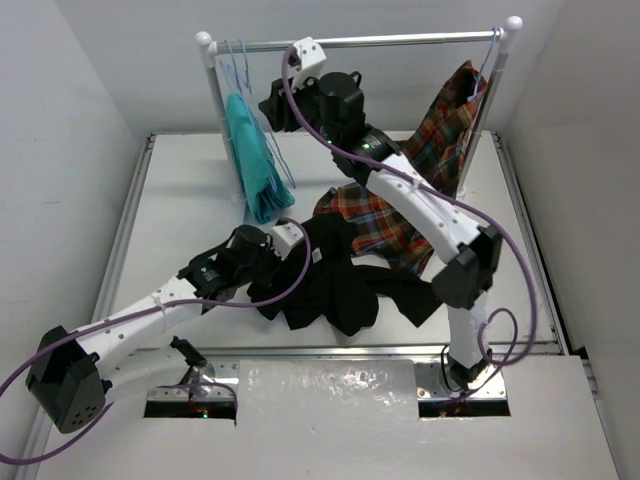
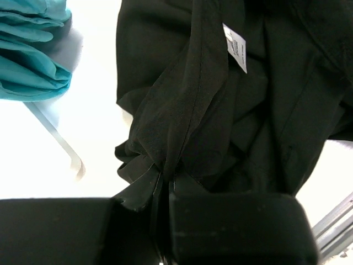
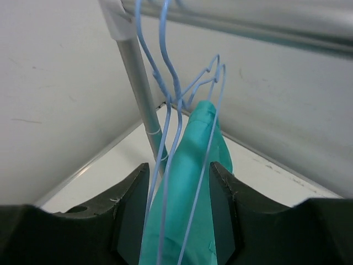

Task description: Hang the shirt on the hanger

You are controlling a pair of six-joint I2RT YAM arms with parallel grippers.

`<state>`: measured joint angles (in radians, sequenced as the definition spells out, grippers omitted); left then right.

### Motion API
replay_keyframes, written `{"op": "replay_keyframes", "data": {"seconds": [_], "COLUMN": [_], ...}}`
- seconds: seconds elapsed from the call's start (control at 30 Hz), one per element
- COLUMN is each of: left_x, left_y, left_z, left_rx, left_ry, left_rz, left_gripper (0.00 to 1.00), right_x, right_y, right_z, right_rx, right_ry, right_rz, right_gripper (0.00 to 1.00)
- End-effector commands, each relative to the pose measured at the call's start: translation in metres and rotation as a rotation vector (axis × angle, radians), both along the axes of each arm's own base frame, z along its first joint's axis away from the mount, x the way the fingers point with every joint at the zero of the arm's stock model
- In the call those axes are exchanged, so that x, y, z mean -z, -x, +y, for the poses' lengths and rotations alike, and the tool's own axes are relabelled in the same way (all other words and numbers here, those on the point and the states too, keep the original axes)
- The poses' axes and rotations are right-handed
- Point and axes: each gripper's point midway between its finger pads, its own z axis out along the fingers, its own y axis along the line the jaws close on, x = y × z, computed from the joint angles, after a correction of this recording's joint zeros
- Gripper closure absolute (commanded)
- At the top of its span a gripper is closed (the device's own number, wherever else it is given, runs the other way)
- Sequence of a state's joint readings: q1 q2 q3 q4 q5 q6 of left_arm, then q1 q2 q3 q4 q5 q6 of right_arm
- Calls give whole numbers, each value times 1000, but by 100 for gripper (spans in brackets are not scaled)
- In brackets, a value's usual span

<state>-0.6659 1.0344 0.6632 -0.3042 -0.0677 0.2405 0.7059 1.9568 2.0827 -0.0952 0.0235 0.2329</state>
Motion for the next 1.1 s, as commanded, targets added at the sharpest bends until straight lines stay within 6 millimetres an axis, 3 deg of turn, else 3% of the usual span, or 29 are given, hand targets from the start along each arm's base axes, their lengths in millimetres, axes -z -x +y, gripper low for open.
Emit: {"op": "replay_keyframes", "data": {"seconds": [0.0, 0.1, 0.33, 0.6, 0.93, 1.07], "left_x": [-10, -9, -6, -8, -5, -5], "left_y": [-10, -12, -13, -14, -14, -13], "left_z": [3, 7, 10, 13, 14, 14], "left_rx": [-22, -40, -50, -68, -69, -66], "left_ry": [10, 4, -3, 0, 0, -1], "left_rz": [-73, -86, -95, -105, -106, -105], "left_gripper": [100, 100, 100, 100, 100, 100], "right_x": [-47, -24, -3, 31, 11, 4], "right_y": [0, -2, -13, -34, -25, -26], "right_z": [15, 24, 14, 17, 10, -3], "right_rx": [-67, -87, -3, 55, 54, 104], "right_ry": [-101, -77, -57, -6, -6, 22], "right_rz": [-92, -62, -34, 9, -35, -52], "right_gripper": [54, 55, 58, 65, 63, 63]}}
